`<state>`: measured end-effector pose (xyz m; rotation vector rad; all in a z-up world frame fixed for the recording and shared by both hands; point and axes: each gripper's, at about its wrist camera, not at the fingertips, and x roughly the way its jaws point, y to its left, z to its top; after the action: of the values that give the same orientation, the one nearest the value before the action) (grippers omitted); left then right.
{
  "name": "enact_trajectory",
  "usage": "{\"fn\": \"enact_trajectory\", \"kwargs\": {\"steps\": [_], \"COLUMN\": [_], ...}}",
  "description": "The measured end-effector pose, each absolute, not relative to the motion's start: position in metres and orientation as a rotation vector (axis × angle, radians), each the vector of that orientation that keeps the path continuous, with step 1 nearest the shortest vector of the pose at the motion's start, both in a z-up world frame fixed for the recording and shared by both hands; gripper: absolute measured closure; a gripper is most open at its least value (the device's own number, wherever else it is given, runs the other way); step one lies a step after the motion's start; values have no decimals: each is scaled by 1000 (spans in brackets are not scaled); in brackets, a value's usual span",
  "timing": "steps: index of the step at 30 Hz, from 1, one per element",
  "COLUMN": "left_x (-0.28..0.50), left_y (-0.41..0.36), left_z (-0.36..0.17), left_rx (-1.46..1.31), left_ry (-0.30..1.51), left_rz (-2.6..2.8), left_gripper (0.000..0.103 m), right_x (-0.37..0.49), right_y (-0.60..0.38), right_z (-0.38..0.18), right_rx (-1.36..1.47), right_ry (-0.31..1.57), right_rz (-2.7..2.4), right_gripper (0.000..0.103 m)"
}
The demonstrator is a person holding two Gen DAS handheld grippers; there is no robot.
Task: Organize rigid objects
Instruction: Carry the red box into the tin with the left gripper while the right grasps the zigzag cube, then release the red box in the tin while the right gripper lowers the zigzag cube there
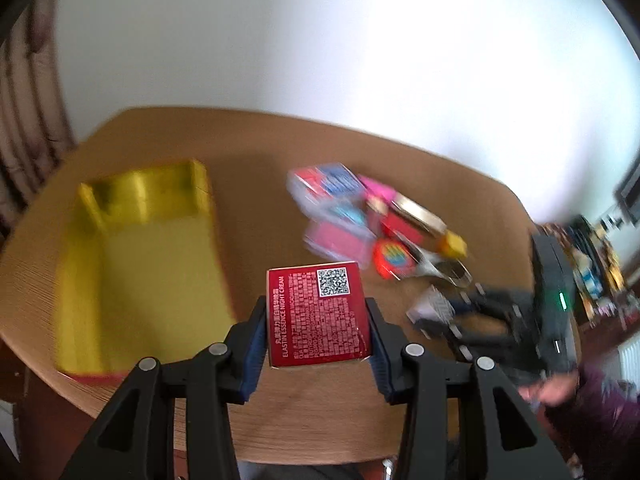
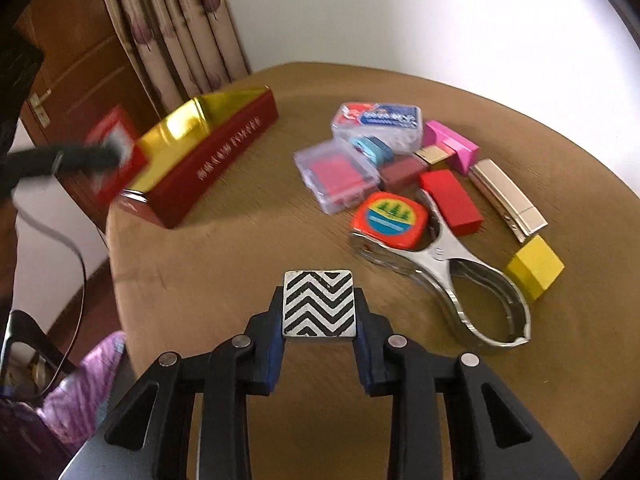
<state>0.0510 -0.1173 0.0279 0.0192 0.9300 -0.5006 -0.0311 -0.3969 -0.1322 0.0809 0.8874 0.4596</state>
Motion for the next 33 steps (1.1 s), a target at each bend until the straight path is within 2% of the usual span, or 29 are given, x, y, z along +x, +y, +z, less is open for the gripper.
{"fn": "enact_trajectory", "kwargs": {"steps": [6, 10, 15, 25, 30, 33], "left_x": [129, 188, 225, 250, 245, 245], "left_y": [-70, -51, -39, -26, -23, -22], "left_z": [38, 8, -26, -43, -42, -41], "left_rx": [84, 138, 144, 172, 159, 171], "left_ry": [916, 960, 1024, 1027, 1025, 1026], "left_rz": [-316, -218, -164, -109, -123, -119], "left_gripper": [58, 58, 58, 56, 50, 50], "right_x": [-35, -29, -23, 2, 24, 39], "right_y": [-383, -376, -370, -351, -327, -310], "right_z": [-118, -106, -90, -66, -53, -45], "right_rx": [132, 160, 174, 208, 208, 216], "right_ry": [837, 818, 795, 769, 762, 760], "right_rz": [497, 516, 537, 588, 622, 647], "right_gripper": [76, 76, 76, 76, 76, 76]}}
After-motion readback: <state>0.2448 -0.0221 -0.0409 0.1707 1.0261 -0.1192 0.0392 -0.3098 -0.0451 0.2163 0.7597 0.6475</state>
